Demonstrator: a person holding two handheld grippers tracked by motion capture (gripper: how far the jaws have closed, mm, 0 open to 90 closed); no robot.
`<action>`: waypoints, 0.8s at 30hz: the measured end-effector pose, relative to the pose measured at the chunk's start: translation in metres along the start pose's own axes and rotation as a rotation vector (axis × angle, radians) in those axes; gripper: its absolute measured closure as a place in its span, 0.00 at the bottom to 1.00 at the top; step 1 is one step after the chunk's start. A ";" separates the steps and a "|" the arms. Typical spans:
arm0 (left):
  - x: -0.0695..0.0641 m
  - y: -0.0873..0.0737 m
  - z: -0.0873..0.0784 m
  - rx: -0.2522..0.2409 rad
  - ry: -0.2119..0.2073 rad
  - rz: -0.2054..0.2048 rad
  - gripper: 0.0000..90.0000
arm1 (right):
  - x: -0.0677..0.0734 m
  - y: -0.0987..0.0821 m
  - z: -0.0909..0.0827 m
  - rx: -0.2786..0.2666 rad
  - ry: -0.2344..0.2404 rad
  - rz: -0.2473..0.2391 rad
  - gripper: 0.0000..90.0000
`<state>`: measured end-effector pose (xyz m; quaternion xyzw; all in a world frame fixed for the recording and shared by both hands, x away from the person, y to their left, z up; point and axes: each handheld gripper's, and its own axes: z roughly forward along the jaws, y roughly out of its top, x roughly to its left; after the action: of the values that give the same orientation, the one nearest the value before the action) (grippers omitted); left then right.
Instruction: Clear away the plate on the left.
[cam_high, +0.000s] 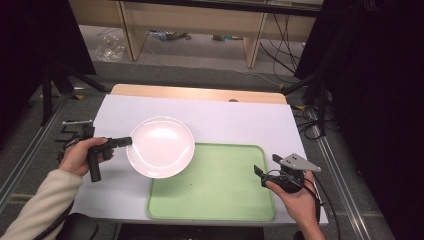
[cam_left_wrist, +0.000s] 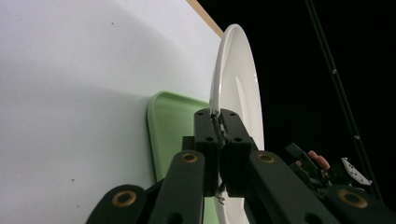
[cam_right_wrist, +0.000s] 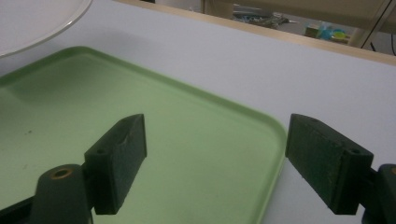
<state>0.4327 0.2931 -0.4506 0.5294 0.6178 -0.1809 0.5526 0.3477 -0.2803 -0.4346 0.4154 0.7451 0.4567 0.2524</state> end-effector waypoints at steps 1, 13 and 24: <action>0.000 0.000 0.001 0.001 -0.001 0.001 0.96 | 0.000 0.000 0.000 -0.001 0.000 0.000 0.24; -0.004 -0.002 0.009 0.024 -0.010 0.004 0.96 | 0.000 0.000 0.000 -0.001 0.000 0.000 0.24; -0.008 -0.004 0.016 0.043 -0.015 0.010 0.96 | 0.000 0.000 0.000 0.000 0.000 0.000 0.24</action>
<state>0.4358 0.2757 -0.4503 0.5429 0.6067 -0.1953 0.5468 0.3478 -0.2803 -0.4346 0.4154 0.7451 0.4567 0.2524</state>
